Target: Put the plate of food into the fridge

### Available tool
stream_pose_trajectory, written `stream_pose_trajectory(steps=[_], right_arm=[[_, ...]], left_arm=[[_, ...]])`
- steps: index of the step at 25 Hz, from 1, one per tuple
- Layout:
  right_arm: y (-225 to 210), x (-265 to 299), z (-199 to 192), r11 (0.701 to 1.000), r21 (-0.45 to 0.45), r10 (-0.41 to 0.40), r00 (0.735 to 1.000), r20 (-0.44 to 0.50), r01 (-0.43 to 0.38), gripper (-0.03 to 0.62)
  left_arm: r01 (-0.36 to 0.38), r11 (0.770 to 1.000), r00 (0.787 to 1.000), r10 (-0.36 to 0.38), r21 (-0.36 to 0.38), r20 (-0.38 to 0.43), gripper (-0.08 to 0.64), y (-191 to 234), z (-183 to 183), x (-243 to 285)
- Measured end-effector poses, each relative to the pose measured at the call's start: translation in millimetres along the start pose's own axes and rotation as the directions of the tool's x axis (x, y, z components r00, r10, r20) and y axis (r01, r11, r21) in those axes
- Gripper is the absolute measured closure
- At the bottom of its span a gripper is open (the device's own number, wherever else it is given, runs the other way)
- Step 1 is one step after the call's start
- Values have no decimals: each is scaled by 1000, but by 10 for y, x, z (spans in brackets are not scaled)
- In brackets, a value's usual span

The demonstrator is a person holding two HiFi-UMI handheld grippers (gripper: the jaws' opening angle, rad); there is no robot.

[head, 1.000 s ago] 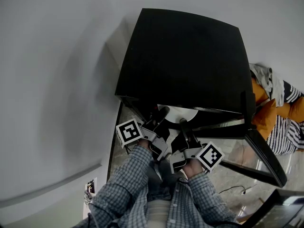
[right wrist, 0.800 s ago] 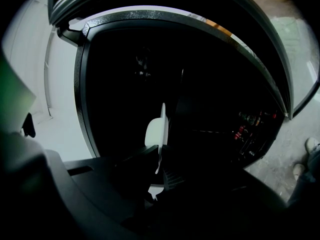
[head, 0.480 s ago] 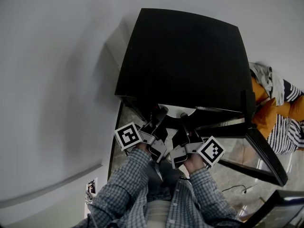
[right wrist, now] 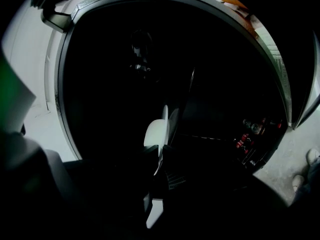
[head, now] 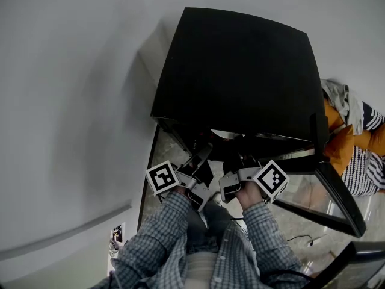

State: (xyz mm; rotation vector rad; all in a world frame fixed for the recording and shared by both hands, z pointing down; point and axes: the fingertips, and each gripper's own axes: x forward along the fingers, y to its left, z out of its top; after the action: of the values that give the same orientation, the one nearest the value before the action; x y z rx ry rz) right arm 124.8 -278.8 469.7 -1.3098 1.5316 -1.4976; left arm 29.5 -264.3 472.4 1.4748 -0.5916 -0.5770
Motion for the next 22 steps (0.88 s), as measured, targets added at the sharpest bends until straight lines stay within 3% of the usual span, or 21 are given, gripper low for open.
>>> stream_pose_trajectory(steps=[8, 22], right_arm=[[21, 93, 37, 1000, 1, 18, 1000, 2, -18, 568], [91, 65, 13, 981, -193, 17, 997, -73, -31, 515]], left_arm=[[0, 1000, 1000, 0, 9, -2, 469, -12, 1, -61], [5, 1000, 1000, -4, 18, -15, 469, -25, -18, -87]])
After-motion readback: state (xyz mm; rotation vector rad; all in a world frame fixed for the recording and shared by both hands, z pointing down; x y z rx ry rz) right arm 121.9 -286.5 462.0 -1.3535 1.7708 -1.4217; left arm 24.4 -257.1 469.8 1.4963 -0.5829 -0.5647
